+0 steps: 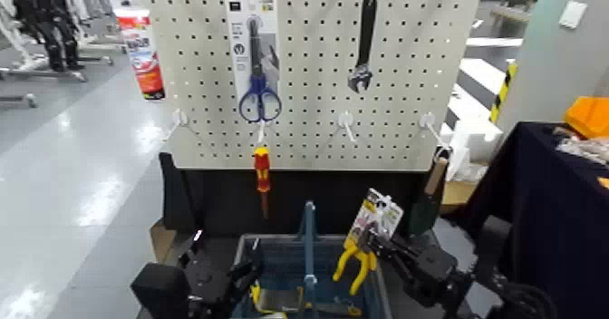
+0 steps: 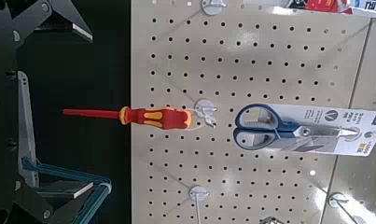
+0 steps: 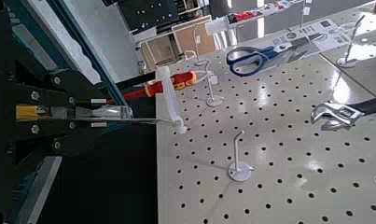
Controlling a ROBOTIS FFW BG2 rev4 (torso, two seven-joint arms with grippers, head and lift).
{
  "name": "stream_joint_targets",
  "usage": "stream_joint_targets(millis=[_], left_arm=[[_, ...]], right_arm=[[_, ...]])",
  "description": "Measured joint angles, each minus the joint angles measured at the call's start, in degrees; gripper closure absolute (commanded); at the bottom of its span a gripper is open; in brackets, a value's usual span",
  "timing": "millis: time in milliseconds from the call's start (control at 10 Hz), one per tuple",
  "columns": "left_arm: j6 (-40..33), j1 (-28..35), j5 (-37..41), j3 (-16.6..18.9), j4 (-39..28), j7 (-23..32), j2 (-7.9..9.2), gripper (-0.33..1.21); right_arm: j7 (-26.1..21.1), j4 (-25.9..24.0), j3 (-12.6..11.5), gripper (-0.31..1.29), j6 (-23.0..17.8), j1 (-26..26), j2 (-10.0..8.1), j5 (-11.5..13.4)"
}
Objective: Put the yellow pliers into the crate.
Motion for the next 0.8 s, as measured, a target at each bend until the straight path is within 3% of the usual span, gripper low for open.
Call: stream_joint_targets(millis=[800], left_arm=[[-0.01,-0.07,0.0,0.08,-0.13,0.0,-0.15,0.19]], right_arm=[[-0.13,7.99,2.93,1.12,-3.16,-1.89,-0.02,1.76]])
